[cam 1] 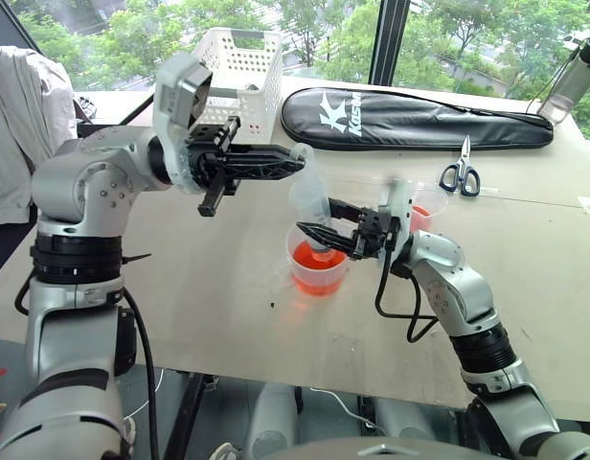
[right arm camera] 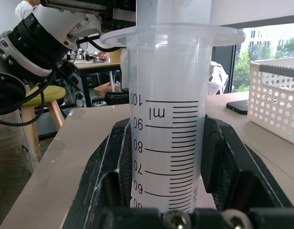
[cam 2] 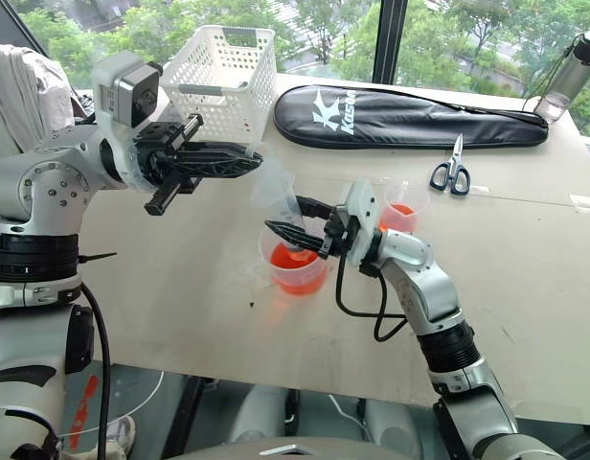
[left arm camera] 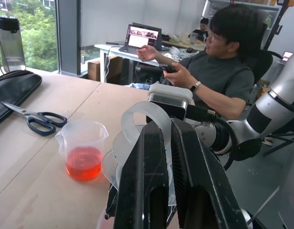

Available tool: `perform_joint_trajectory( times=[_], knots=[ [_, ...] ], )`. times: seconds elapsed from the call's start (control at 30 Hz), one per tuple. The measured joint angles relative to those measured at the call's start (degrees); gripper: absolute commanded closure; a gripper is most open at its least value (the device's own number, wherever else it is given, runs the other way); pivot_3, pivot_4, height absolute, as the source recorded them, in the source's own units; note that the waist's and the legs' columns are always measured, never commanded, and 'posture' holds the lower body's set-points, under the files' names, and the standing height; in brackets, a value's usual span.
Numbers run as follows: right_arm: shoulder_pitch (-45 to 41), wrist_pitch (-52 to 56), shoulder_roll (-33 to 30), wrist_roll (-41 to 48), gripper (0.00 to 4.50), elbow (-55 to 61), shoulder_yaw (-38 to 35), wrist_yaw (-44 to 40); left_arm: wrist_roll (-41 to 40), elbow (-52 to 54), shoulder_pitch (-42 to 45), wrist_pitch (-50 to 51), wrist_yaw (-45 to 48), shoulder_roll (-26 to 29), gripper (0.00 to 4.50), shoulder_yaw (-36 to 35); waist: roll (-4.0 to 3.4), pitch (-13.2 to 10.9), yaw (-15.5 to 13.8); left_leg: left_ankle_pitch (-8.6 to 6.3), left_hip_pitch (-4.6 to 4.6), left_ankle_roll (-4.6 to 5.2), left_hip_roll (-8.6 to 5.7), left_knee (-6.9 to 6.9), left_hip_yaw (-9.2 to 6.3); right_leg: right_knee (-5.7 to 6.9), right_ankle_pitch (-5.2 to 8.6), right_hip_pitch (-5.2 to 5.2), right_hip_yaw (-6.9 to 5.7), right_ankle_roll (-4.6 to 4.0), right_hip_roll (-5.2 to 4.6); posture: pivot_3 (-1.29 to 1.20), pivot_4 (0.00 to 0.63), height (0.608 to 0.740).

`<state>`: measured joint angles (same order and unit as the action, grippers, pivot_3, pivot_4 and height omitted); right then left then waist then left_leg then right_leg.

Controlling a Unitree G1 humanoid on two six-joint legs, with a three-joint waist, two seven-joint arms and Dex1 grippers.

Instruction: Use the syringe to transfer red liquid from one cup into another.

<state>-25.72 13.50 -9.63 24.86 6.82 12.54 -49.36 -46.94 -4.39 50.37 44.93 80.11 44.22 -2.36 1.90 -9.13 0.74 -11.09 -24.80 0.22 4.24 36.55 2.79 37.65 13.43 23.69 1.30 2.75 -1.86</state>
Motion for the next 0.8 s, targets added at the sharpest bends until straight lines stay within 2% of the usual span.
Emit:
perform_joint_trajectory(
  times=[0.23, 0.37, 0.57, 0.8],
  knots=[
    [0.02, -0.01, -0.09, 0.13, 3.01, -0.02, -0.13, 0.00, -0.44, 0.87, -0.01, 0.34, -1.24, -0.17, 4.50, -0.01, 0.00, 0.00, 0.02, 0.00, 0.00, 0.00, 0.00, 0.00, -0.01, 0.00, 0.00, 0.00, 0.00, 0.00, 0.01, 0.00, 0.150, 0.724],
    [0.34, 0.25, 0.38, 0.69, 3.01, -0.02, -0.31, 0.04, -0.57, 1.58, -0.87, 1.14, -2.18, 0.48, 3.16, -1.65, 0.00, 0.00, 0.08, 0.00, 0.01, 0.00, 0.01, 0.00, -0.01, 0.01, 0.00, 0.00, 0.00, 0.00, 0.02, 0.00, 0.150, 0.724],
    [1.03, 3.69, 1.66, 4.53, 3.01, 1.79, -2.00, 2.14, -1.26, 2.21, -2.19, 2.45, -5.13, 1.31, 0.33, -5.51, 0.00, 0.00, 0.06, 0.00, 0.01, 0.00, 0.01, 0.00, -0.01, 0.02, 0.00, 0.00, 0.00, 0.00, 0.00, 0.00, 0.150, 0.724],
    [1.27, 8.22, 1.95, 11.04, 3.01, 8.21, -5.53, 5.66, -6.99, 3.13, -3.25, 8.41, -12.27, 0.33, 0.26, -11.17, 0.00, 0.00, -0.05, 0.00, 0.01, 0.00, 0.01, 0.00, -0.03, 0.02, 0.00, -0.02, -0.02, 0.01, -0.01, 0.00, 0.150, 0.724]
  ],
)
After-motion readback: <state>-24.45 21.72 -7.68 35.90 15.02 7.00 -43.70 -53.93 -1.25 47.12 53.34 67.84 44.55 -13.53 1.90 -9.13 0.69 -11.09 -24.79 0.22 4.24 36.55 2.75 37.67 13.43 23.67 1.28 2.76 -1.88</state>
